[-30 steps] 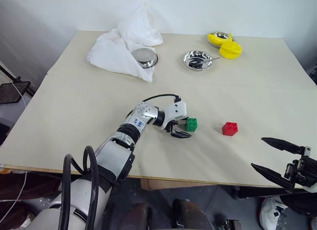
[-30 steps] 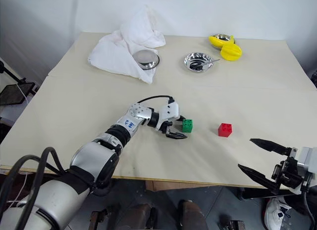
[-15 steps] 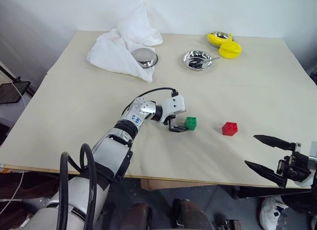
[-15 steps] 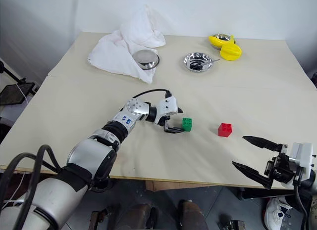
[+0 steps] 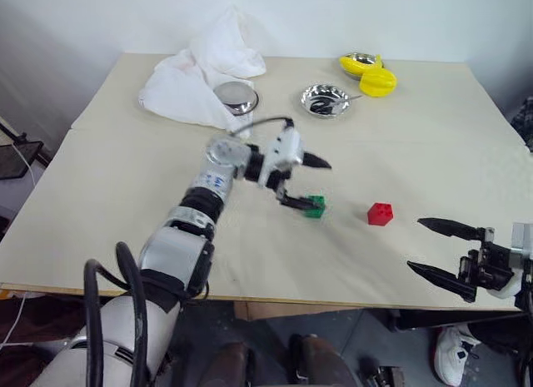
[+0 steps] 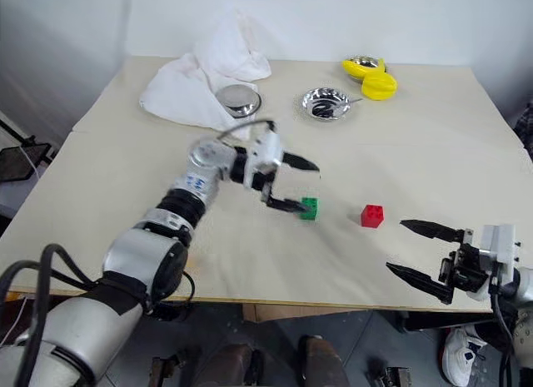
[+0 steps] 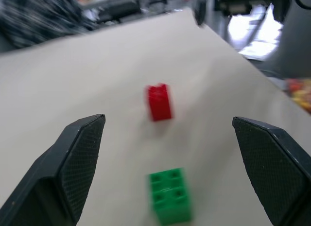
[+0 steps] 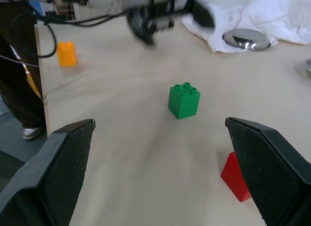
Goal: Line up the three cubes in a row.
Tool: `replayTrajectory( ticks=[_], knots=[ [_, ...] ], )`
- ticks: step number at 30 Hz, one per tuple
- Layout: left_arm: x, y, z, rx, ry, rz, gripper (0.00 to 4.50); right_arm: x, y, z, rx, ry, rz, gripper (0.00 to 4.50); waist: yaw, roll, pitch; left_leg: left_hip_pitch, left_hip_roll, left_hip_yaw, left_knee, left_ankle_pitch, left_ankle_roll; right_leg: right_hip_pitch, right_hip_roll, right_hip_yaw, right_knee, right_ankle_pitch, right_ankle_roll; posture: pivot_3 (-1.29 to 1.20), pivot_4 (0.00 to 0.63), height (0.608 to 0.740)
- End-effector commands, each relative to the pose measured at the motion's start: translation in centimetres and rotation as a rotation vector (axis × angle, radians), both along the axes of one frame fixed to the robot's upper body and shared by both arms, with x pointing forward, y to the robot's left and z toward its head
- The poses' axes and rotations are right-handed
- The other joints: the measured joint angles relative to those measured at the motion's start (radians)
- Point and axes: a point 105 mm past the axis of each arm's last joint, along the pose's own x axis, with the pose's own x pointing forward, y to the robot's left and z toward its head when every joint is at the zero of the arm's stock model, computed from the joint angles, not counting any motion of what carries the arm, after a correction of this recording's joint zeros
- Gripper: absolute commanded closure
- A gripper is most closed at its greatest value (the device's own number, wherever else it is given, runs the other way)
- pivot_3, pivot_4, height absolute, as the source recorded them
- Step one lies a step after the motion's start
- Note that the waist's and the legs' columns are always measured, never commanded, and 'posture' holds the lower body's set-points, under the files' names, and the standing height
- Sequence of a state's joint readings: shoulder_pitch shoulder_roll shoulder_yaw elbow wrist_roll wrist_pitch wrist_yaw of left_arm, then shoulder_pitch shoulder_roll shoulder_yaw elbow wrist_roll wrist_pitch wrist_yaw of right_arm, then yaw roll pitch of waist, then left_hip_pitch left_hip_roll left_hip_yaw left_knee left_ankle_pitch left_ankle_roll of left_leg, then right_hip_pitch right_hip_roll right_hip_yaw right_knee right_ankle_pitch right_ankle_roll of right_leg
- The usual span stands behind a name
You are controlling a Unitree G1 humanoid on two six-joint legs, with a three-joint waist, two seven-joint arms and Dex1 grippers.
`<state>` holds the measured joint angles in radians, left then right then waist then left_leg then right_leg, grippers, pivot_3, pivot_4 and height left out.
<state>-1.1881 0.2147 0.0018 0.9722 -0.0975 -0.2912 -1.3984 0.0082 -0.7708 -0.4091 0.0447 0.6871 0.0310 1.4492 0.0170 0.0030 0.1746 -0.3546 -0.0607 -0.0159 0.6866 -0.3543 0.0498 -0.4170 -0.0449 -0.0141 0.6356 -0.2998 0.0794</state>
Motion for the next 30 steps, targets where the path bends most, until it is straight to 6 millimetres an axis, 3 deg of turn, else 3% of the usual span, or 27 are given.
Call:
replayTrajectory(
  ticks=[1,3,4,7,10,13,16,21,27,30],
  knots=[
    [-1.1,5.0,2.5,-0.154,-0.008,0.042,0.04,0.8,0.6,0.5,-0.023,0.022,0.06,0.0,-0.009,0.001,0.0,0.0,0.0,0.0,0.0,0.0,0.0,0.0,0.0,0.0,0.002,0.0,0.0,0.0,0.15,0.74],
    [-2.2,8.0,2.5,-0.172,-0.017,0.103,0.04,1.4,0.7,0.7,-0.032,0.007,0.079,0.0,-0.018,0.001,-0.001,0.0,0.001,0.0,0.0,0.0,-0.001,-0.001,0.0,0.0,0.003,0.0,0.0,0.0,0.15,0.74],
    [-3.1,11.3,1.7,-0.182,-0.005,0.202,0.04,1.8,1.0,0.8,-0.052,-0.021,0.102,0.0,-0.021,0.001,-0.001,0.0,0.001,0.0,0.0,0.001,-0.001,-0.001,0.0,0.0,0.004,0.0,-0.001,0.0,0.15,0.74],
    [-6.2,17.8,0.0,-0.213,0.057,0.443,0.04,2.5,1.6,0.9,-0.082,-0.054,0.168,0.0,-0.031,0.0,0.0,0.0,0.001,0.0,-0.001,0.0,-0.001,-0.002,0.001,0.001,0.006,-0.001,-0.001,0.0,0.15,0.74],
    [-8.7,21.7,-0.9,-0.285,0.093,0.665,0.04,2.8,2.2,0.7,-0.093,-0.058,0.223,0.0,-0.017,0.0,0.0,0.0,0.002,-0.001,-0.001,0.0,-0.001,-0.002,0.001,0.001,0.005,-0.001,-0.002,0.0,0.15,0.74],
    [-11.2,23.8,-2.5,-0.27,0.102,0.806,0.04,3.0,2.9,0.9,-0.091,-0.063,0.264,0.0,0.015,0.0,0.001,-0.001,0.001,-0.003,0.002,-0.001,0.001,0.002,-0.001,0.0,-0.004,-0.001,-0.002,0.0,0.15,0.74],
    [-14.3,25.9,-4.4,-0.264,0.147,0.945,0.04,3.0,3.8,1.2,-0.087,-0.047,0.324,0.0,0.012,0.0,0.0,0.001,0.001,-0.004,0.002,-0.002,0.004,0.007,-0.001,0.001,-0.008,-0.001,-0.002,0.0,0.15,0.74],
    [-19.5,29.1,-9.6,-0.172,0.294,1.127,0.04,2.6,4.8,1.6,-0.126,-0.046,0.409,0.0,0.005,0.0,0.0,0.002,0.001,-0.003,-0.002,-0.004,0.004,0.006,-0.001,0.001,-0.01,-0.001,-0.002,0.0,0.15,0.74],
    [-22.7,29.4,-12.8,-0.165,0.45,1.206,0.04,1.6,5.8,1.3,-0.128,-0.072,0.488,0.0,0.008,0.0,0.0,0.002,0.001,-0.003,-0.003,-0.004,0.005,0.006,-0.001,0.001,-0.011,-0.002,-0.005,0.0,0.15,0.74],
    [-23.0,28.5,-13.2,-0.17,0.462,1.189,0.04,1.3,6.1,1.8,-0.058,-0.103,0.505,0.0,0.006,0.0,0.001,0.002,0.001,-0.002,-0.003,-0.005,0.006,0.007,-0.001,0.001,-0.013,-0.003,-0.005,0.0,0.15,0.74]
  ],
)
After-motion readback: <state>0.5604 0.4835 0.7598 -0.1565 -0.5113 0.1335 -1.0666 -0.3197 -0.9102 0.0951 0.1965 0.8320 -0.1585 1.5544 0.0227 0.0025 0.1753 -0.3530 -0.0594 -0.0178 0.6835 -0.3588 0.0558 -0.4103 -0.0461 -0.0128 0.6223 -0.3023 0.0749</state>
